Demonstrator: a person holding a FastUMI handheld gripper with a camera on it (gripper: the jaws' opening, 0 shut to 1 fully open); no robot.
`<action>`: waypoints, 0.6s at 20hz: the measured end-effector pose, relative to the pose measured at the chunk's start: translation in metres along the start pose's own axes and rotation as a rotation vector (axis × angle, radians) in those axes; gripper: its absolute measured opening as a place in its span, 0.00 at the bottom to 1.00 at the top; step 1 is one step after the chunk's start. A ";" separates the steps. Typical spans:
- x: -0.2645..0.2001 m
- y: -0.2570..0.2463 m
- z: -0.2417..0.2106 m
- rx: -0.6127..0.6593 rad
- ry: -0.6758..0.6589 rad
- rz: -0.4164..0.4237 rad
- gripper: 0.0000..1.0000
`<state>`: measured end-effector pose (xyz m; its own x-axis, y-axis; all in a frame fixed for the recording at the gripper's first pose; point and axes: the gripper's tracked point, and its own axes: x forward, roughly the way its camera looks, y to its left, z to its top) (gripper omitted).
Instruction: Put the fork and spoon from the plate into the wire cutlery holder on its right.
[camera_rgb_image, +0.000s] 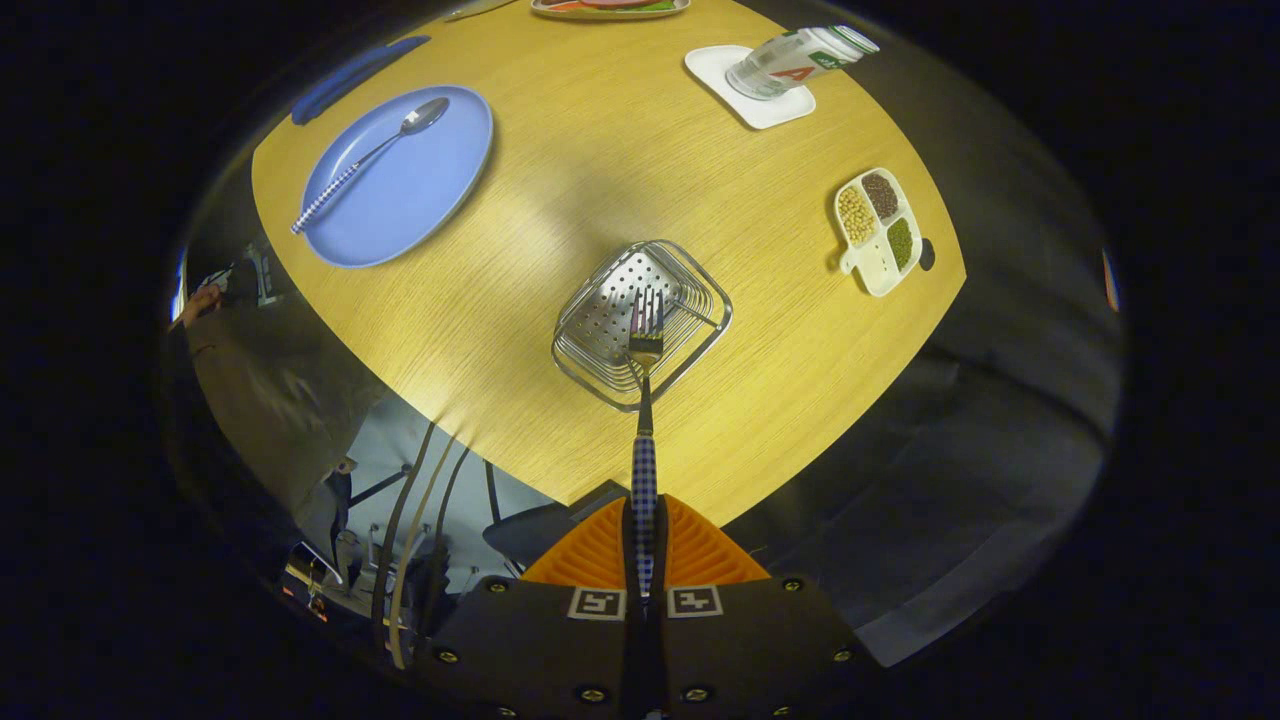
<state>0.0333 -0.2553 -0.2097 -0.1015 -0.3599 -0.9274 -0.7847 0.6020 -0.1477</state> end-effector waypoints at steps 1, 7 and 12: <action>0.003 -0.001 0.005 -0.005 0.009 0.004 0.01; 0.018 -0.001 0.025 -0.009 0.052 0.034 0.01; 0.022 -0.005 0.033 0.015 0.056 0.063 0.08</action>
<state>0.0550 -0.2426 -0.2403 -0.1847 -0.3596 -0.9146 -0.7667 0.6349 -0.0948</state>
